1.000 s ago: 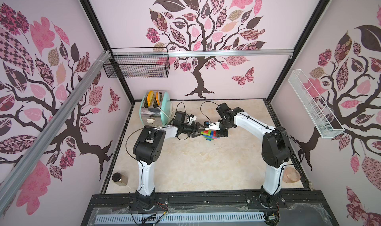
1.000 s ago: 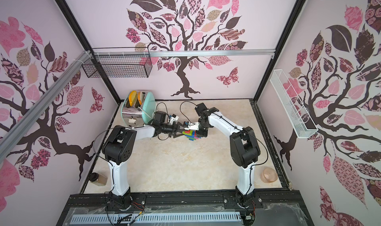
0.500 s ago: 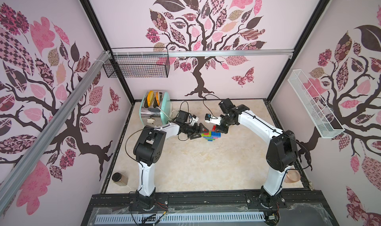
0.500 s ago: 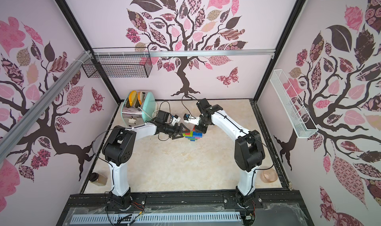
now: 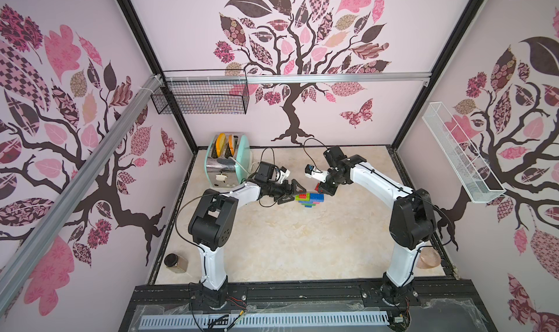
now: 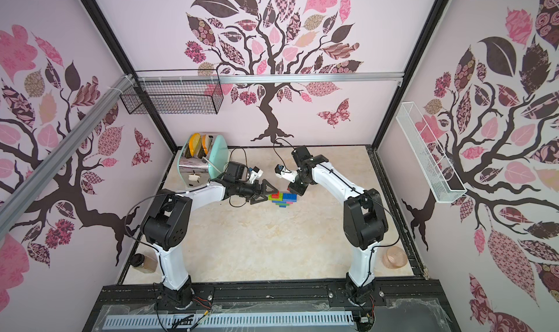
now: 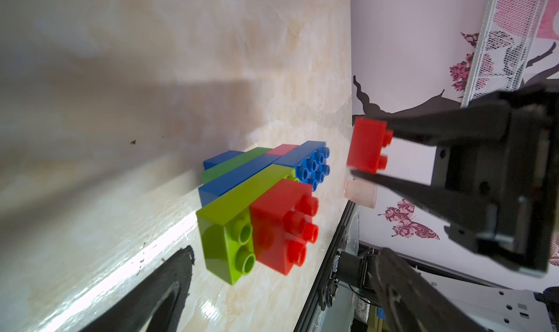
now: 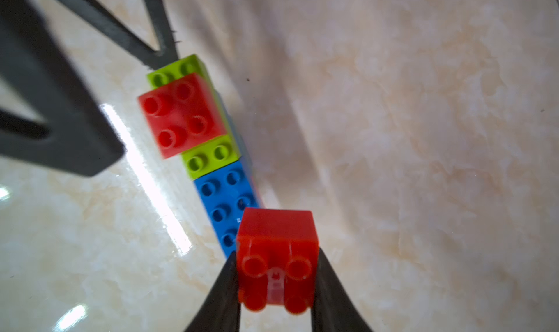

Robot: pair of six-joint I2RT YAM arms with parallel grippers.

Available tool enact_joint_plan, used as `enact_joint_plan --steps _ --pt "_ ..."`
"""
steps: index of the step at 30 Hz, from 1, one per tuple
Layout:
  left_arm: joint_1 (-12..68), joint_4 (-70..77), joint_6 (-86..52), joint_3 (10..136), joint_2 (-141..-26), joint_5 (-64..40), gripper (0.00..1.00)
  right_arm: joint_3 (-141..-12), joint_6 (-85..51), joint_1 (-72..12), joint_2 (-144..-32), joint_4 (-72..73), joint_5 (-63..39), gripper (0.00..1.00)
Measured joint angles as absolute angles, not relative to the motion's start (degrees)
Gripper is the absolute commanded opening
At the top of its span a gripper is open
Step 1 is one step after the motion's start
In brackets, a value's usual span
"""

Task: Assemble a heart with lego
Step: Assemble the lego brick with the lego brick.

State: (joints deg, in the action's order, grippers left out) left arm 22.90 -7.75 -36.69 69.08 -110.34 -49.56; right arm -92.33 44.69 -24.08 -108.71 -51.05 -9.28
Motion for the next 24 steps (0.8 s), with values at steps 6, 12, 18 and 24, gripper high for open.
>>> enact_joint_plan --steps 6,12,18,24 --pt "23.0 -5.7 -38.1 66.9 -110.4 -49.8 0.97 -98.0 42.1 -23.5 -115.0 -51.2 -5.2 0.27" --pt "23.1 -1.0 -40.8 66.6 -110.5 -50.9 0.97 -103.4 41.1 -23.5 -120.2 -53.0 -3.9 0.27" --pt "23.4 1.7 -42.2 66.6 -111.2 -51.8 0.97 -106.0 41.4 -23.5 -121.6 -56.3 -5.0 0.27" --pt "23.4 2.1 -42.5 66.6 -112.6 -52.0 0.97 -105.5 41.6 -23.5 -121.4 -58.4 -7.2 0.27"
